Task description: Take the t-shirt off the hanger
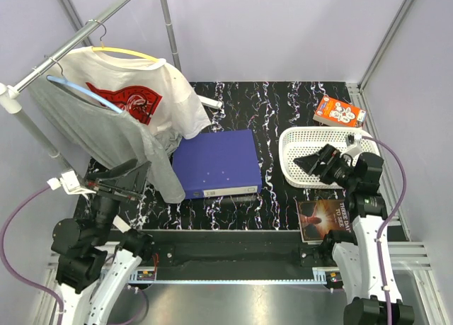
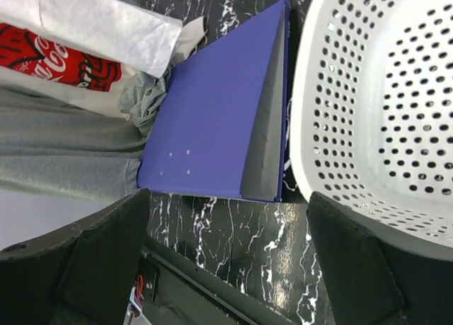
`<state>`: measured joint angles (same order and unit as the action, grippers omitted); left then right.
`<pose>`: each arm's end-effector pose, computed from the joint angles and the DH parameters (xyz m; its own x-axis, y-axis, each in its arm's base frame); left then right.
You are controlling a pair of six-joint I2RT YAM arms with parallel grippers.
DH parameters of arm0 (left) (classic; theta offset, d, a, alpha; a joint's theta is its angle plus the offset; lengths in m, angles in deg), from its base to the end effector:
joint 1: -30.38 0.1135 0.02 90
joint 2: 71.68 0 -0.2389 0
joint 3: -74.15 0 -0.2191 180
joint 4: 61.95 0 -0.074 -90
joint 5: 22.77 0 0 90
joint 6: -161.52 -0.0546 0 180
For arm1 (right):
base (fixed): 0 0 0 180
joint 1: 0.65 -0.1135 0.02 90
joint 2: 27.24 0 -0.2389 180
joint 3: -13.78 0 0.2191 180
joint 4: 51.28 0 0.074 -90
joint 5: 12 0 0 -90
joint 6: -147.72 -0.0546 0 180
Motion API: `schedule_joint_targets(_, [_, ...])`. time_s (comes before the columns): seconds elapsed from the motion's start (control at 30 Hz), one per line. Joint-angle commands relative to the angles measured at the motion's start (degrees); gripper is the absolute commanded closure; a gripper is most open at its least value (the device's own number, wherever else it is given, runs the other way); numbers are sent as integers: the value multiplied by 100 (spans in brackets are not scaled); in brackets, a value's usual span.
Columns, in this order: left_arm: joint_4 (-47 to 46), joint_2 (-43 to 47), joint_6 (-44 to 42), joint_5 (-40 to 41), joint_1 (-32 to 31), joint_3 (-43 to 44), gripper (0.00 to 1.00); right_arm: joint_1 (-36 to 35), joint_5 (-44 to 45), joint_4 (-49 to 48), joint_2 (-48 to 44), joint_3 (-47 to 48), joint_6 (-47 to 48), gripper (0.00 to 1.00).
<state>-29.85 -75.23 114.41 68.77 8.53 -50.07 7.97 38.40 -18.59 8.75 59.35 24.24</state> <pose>0.0344 -0.0122 0.3457 -0.0032 -0.7317 -0.6816 0.4728 0.5995 -0.6458 0.1530 0.0120 0.2448 -0.5797 0.5178 -0.6291 -0.1731 0.6762 0.7161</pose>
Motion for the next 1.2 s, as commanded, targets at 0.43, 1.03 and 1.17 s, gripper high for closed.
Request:
schedule_joint_targets(0.43, [2272,803,-493,-119,-135,1303,1,-4505,1717,-588,2683,3507,499,0])
schedule_joint_targets(1.03, [4935,760,-616,1595,-303,2894,1,-6997,2701,-300,6709,8633,2204,0])
schedule_joint_targets(1.17, [5006,803,-554,1463,-303,3008,2,-7094,2984,111,7518,9860,2485,2])
